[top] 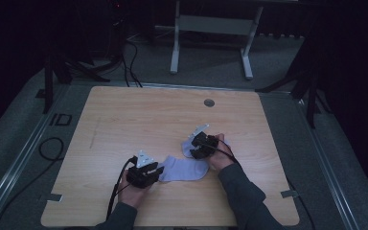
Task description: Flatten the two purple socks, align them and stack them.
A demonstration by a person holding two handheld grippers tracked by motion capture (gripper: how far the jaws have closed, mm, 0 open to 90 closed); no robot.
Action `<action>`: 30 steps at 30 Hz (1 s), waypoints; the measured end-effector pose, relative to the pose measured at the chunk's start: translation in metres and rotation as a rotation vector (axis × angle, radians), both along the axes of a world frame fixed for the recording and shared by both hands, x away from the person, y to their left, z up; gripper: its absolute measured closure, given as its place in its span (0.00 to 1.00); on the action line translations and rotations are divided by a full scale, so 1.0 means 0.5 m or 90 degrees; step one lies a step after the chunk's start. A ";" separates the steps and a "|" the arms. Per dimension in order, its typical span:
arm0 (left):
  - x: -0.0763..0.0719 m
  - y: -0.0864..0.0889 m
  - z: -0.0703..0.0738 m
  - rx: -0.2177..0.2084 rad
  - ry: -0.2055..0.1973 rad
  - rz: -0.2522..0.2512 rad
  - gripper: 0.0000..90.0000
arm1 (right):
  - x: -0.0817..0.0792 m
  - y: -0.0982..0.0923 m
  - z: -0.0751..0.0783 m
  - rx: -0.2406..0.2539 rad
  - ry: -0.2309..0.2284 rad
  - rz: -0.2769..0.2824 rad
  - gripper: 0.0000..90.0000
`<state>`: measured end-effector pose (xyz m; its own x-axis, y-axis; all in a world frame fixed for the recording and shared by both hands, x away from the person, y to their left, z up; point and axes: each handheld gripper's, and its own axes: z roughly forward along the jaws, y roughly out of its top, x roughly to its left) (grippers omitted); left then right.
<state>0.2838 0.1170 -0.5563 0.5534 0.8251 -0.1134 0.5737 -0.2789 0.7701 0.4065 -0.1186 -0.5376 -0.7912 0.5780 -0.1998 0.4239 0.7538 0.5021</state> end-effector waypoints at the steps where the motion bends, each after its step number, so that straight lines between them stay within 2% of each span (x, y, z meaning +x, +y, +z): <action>1: 0.000 0.000 0.000 0.001 0.001 0.000 0.74 | 0.000 0.003 -0.002 -0.004 -0.003 0.005 0.54; 5: 0.000 -0.001 0.000 0.001 0.002 -0.002 0.74 | 0.003 0.011 -0.002 0.001 -0.003 0.014 0.54; 7: 0.000 -0.001 -0.001 0.001 0.002 -0.002 0.74 | 0.007 0.012 -0.003 0.008 0.006 0.016 0.53; 13: 0.000 -0.003 -0.002 0.003 0.001 -0.005 0.74 | 0.036 -0.001 -0.007 0.073 0.092 -0.008 0.51; 18: 0.000 -0.004 -0.003 0.003 0.002 -0.005 0.74 | 0.039 0.000 -0.007 0.073 0.097 -0.010 0.52; 22: -0.001 -0.004 -0.002 0.005 0.002 -0.006 0.74 | 0.040 0.004 -0.004 0.073 0.095 -0.032 0.66; 27: 0.000 -0.002 -0.002 0.001 0.002 0.000 0.73 | 0.047 -0.001 -0.004 0.080 0.088 -0.048 0.91; 30: 0.001 -0.001 -0.002 0.003 0.002 0.002 0.73 | 0.052 -0.010 -0.006 0.104 0.098 -0.061 0.94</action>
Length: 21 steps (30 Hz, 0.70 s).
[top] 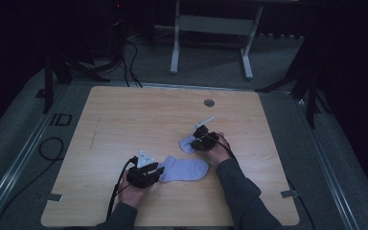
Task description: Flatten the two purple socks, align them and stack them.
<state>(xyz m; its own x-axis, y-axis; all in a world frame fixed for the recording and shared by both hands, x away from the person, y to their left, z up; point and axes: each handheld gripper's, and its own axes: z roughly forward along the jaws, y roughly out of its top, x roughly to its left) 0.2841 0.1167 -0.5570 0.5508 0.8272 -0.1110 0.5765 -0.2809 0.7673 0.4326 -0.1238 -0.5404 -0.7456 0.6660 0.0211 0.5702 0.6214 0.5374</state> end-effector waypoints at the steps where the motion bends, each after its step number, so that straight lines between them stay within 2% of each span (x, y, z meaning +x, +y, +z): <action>1: 0.000 0.000 0.000 0.000 0.000 0.001 0.72 | 0.000 -0.003 -0.001 0.009 0.002 -0.006 0.94; 9: 0.000 0.000 0.000 0.003 -0.001 0.004 0.70 | -0.014 -0.009 0.014 0.018 -0.027 -0.012 0.94; 11: 0.000 0.000 0.000 0.003 -0.001 0.006 0.70 | -0.024 -0.016 0.034 0.038 -0.041 -0.012 0.94; 15: 0.000 0.000 0.000 0.003 -0.001 0.006 0.70 | -0.039 -0.025 0.060 0.065 -0.051 -0.008 0.94; 21: 0.000 0.000 0.000 0.004 0.000 0.006 0.70 | -0.069 -0.036 0.096 0.089 -0.075 0.001 0.94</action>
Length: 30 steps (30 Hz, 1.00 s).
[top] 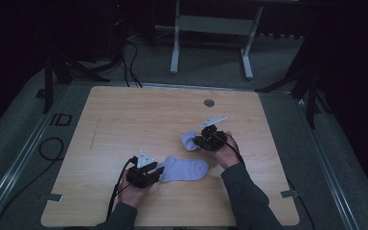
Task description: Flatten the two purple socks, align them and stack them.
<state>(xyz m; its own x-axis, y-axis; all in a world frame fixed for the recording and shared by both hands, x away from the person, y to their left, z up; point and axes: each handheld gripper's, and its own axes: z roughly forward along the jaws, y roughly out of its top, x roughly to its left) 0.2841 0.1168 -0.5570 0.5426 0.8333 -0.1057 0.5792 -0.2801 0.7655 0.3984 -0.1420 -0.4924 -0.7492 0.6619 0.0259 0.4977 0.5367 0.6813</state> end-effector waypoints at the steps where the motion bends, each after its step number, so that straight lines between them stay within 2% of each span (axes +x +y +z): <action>1: 0.000 0.000 0.000 0.000 -0.001 0.000 0.70 | -0.005 -0.002 0.007 0.006 -0.007 0.001 0.94; 8: 0.000 -0.001 -0.001 0.002 -0.003 -0.001 0.70 | -0.047 -0.022 0.066 0.061 -0.045 0.016 0.94; 12: 0.000 -0.001 0.000 0.000 -0.003 0.000 0.70 | -0.074 -0.022 0.091 0.078 -0.068 0.030 0.94; 18: -0.001 -0.001 0.001 0.001 -0.003 0.000 0.69 | -0.102 -0.019 0.112 0.076 -0.094 0.046 0.94; 27: -0.001 -0.001 0.000 0.000 -0.002 0.000 0.69 | -0.119 -0.037 0.101 0.063 -0.101 0.035 0.93; 30: -0.001 -0.001 -0.001 0.001 0.000 0.000 0.70 | -0.122 -0.040 0.102 0.040 -0.115 0.029 0.93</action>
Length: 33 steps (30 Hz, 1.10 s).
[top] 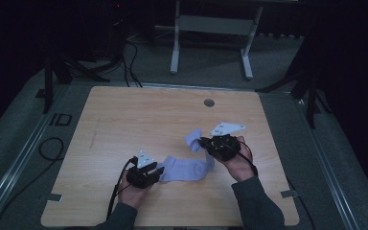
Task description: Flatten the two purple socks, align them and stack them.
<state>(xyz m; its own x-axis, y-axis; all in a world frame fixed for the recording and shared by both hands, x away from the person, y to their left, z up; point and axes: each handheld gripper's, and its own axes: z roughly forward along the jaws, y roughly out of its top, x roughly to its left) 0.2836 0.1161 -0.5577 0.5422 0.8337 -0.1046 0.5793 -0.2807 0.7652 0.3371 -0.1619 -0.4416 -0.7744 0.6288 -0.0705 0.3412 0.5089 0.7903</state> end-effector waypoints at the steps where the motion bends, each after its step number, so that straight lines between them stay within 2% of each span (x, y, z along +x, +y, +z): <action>1: 0.000 0.000 0.000 0.000 0.000 0.000 0.70 | -0.003 0.000 0.001 -0.003 -0.004 -0.001 0.93; 3: 0.000 -0.001 -0.001 0.000 0.000 -0.001 0.70 | -0.006 0.001 0.002 -0.016 -0.016 -0.005 0.93; 6: 0.000 -0.002 -0.001 0.002 0.001 -0.002 0.70 | -0.008 0.006 0.003 -0.018 -0.021 -0.001 0.93; 9: 0.000 -0.002 -0.001 0.001 0.002 -0.002 0.70 | -0.008 0.016 -0.002 -0.022 -0.017 0.005 0.93; 17: 0.000 -0.001 -0.001 0.001 0.004 -0.005 0.70 | -0.008 0.051 -0.046 -0.047 0.002 0.023 0.93; 26: -0.002 -0.001 0.003 -0.004 0.001 -0.008 0.70 | -0.018 0.082 -0.077 -0.035 0.022 0.045 0.93; 33: -0.011 0.004 0.019 -0.020 -0.008 -0.017 0.70 | -0.020 0.110 -0.104 -0.033 0.041 0.058 0.94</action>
<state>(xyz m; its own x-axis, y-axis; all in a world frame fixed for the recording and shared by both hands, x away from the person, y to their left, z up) 0.2781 0.1179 -0.5479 0.5662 0.8150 -0.1232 0.5616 -0.2721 0.7814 0.3270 -0.1070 -0.4936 -0.8324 0.5520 -0.0489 0.3410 0.5797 0.7401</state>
